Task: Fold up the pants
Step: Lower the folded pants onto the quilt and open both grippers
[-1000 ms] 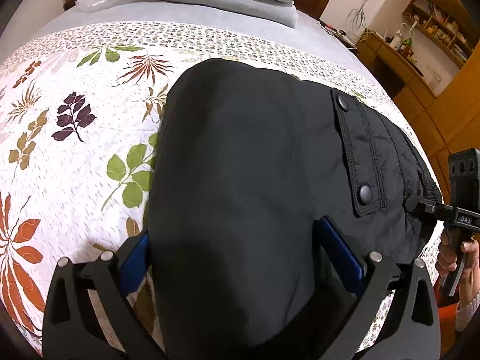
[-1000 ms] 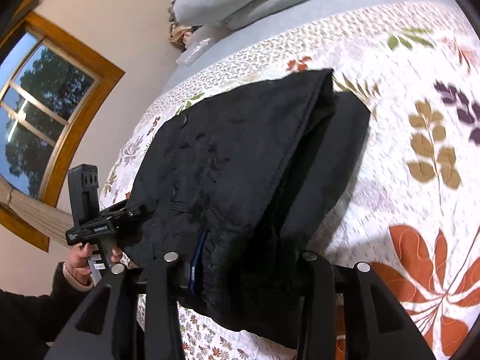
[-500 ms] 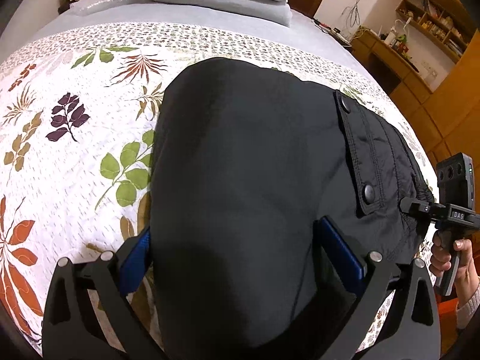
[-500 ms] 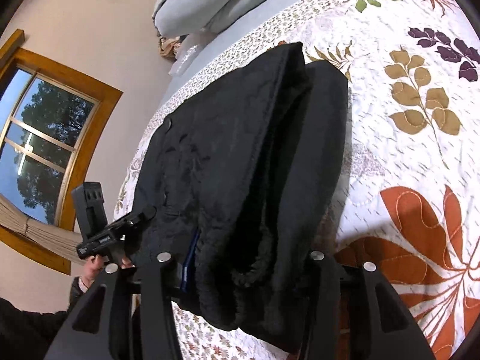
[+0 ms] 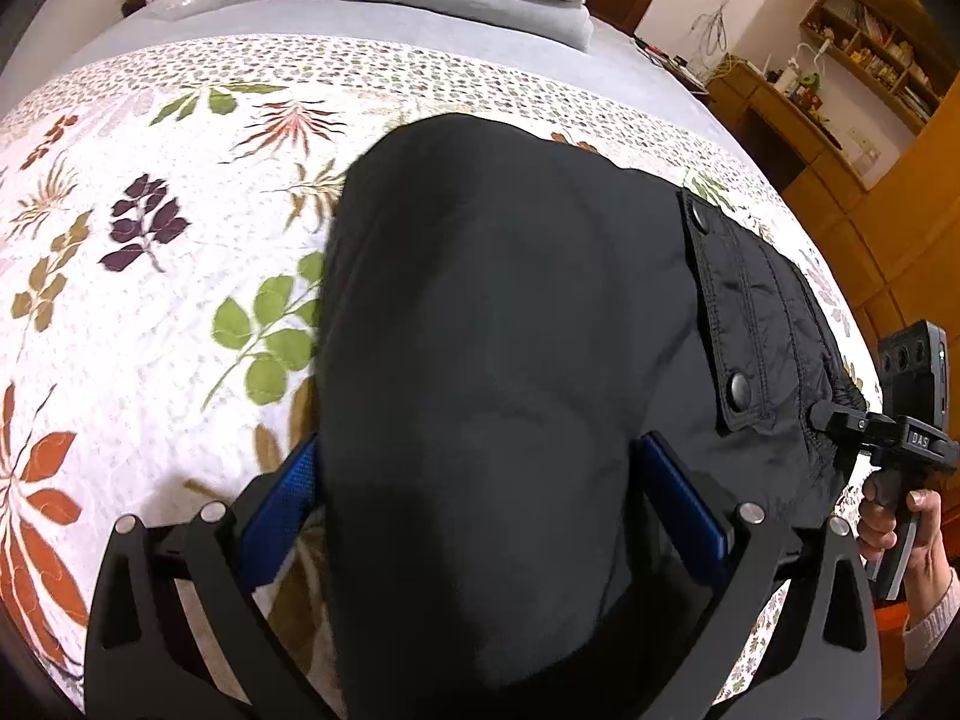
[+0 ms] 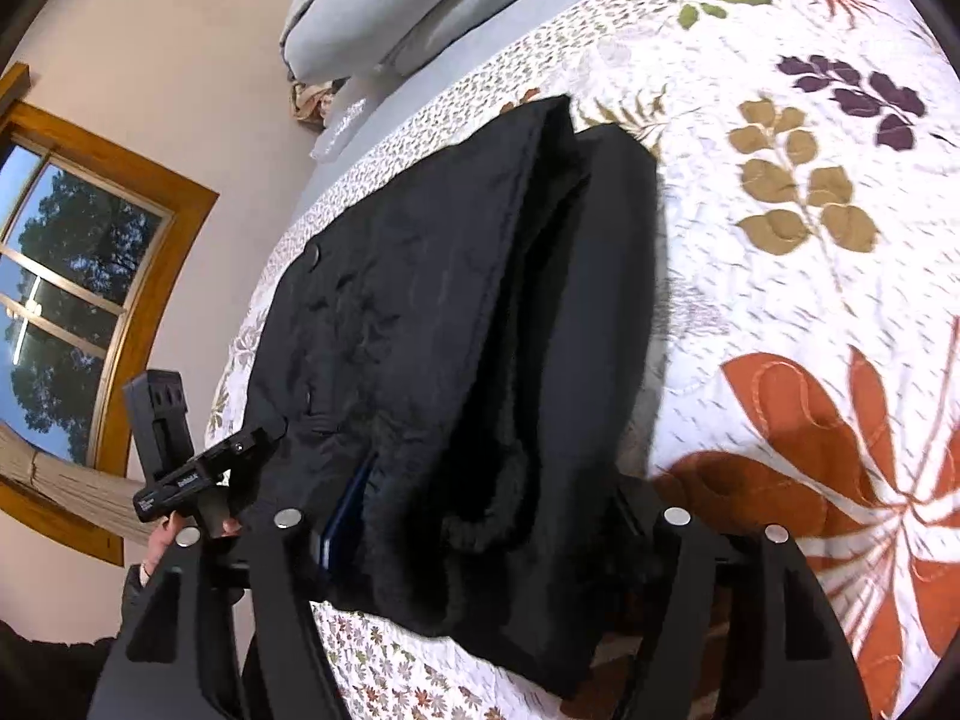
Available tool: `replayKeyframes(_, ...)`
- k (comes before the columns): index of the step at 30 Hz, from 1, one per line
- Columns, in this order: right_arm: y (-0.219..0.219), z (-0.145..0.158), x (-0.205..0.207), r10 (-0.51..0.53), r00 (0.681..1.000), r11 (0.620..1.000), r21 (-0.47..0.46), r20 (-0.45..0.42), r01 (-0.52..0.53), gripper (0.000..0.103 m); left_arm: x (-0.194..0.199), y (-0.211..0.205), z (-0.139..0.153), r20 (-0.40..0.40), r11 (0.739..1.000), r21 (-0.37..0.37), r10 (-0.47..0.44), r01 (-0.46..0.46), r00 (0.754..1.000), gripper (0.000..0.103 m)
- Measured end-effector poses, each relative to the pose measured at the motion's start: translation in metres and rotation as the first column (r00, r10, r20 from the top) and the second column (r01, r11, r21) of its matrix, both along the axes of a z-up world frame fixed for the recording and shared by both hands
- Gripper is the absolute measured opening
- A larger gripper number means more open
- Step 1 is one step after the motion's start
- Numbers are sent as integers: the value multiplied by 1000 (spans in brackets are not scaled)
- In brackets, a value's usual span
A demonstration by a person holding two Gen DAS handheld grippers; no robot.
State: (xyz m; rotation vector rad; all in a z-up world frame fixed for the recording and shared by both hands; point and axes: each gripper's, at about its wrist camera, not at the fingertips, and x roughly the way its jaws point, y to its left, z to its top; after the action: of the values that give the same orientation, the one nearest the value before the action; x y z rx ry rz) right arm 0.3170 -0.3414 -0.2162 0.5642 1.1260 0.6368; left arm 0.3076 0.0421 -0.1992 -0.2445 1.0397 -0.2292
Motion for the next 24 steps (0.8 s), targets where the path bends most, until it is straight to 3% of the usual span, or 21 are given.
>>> replayKeyframes(12, -19, 24, -28, -65, 996, 995, -71, 55, 69, 70, -39, 19, 13, 25, 997, 33, 68, -69, 997, 101)
replayKeyframes(17, -31, 40, -43, -65, 993, 983, -164, 97, 80, 70, -56, 30, 21, 32, 996, 32, 81, -82, 996, 101)
replayKeyframes(19, -39, 47, -49, -75, 993, 991, -108, 96, 85, 70, -64, 33, 29, 35, 995, 40, 94, -95, 995, 101)
replayKeyframes(21, -44, 49, -54, -99, 993, 995, -26, 66, 101, 79, -75, 34, 34, 41, 994, 4, 107, -107, 993, 101)
replayKeyframes(22, -44, 47, -55, -103, 993, 994, -16, 56, 104, 83, -81, 33, 32, 28, 994, -30, 107, -107, 994, 101)
replayKeyframes(24, -41, 41, -53, -105, 994, 994, -13, 40, 105, 83, -88, 29, 26, 15, 992, -51, 120, -119, 993, 101)
